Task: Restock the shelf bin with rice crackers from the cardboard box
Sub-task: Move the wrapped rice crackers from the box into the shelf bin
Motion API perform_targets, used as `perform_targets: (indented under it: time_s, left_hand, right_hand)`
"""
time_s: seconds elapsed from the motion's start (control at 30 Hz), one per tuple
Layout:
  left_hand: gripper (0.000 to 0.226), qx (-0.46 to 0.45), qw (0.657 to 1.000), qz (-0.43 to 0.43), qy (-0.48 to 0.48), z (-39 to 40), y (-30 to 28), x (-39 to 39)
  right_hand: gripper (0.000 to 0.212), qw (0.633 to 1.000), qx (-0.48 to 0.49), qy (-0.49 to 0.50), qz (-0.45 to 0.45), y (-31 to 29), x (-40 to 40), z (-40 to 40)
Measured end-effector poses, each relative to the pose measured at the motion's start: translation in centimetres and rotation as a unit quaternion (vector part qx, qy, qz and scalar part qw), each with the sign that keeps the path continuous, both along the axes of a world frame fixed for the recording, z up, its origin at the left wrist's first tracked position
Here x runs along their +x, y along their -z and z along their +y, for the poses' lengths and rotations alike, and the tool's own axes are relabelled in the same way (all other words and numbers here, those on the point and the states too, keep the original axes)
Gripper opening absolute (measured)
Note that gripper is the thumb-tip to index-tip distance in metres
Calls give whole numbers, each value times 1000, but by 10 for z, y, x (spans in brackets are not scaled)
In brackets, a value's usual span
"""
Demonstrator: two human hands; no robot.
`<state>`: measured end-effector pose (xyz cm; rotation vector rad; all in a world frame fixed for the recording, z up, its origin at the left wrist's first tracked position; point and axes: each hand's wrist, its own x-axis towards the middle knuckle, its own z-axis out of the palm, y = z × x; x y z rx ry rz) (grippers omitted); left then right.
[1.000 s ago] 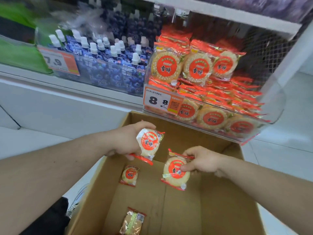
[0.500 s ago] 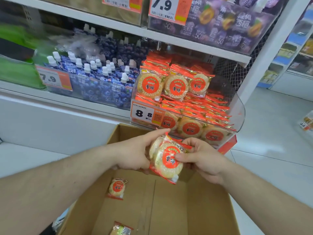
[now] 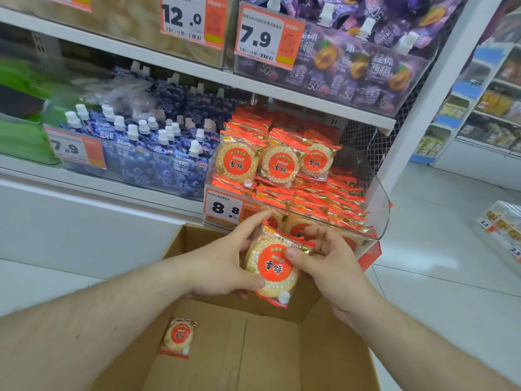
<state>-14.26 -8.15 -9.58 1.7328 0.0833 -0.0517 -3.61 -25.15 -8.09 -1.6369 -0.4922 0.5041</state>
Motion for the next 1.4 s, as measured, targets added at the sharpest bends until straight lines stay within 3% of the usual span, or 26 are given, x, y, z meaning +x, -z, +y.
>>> perform_targets:
  time_s: [0.17, 0.23, 0.3, 0.4, 0.5, 0.6, 0.83, 1.03, 1.2, 1.4]
  left_hand:
    - [113, -25, 999, -36, -25, 4, -7, 4]
    - [114, -37, 998, -38, -23, 5, -8, 8]
    - [112, -18, 998, -42, -34, 3, -10, 10]
    - [102, 174, 971, -91, -140, 6, -14, 13]
    - [83, 425, 872, -127, -208, 14, -17, 14]
    - [83, 499, 844, -81, -177, 17, -13, 18]
    - [87, 523, 838, -50, -146, 17, -5, 24]
    - [87, 536, 830, -50, -141, 18, -4, 24]
    - [87, 538, 830, -49, -139, 17, -3, 26]
    - [87, 528, 836, -48, -141, 16, -6, 26]
  right_hand:
    - [90, 996, -13, -82, -20, -14, 5, -5]
    - [86, 995, -18, -90, -35, -16, 5, -7]
    - [70, 994, -16, -91, -62, -23, 6, -7]
    - [50, 988, -8, -36, -153, -44, 21, -7]
    - [48, 974, -10, 46, -223, -71, 54, -7]
    - [46, 957, -59, 95, -266, -84, 92, 2]
    - [46, 927, -158, 110, -321, -76, 152, 39]
    - [43, 878, -225, 146, -396, -69, 167, 57]
    - [39, 866, -243, 130, -417, -61, 163, 63]
    - [52, 847, -289, 124, -428, -48, 165, 61]
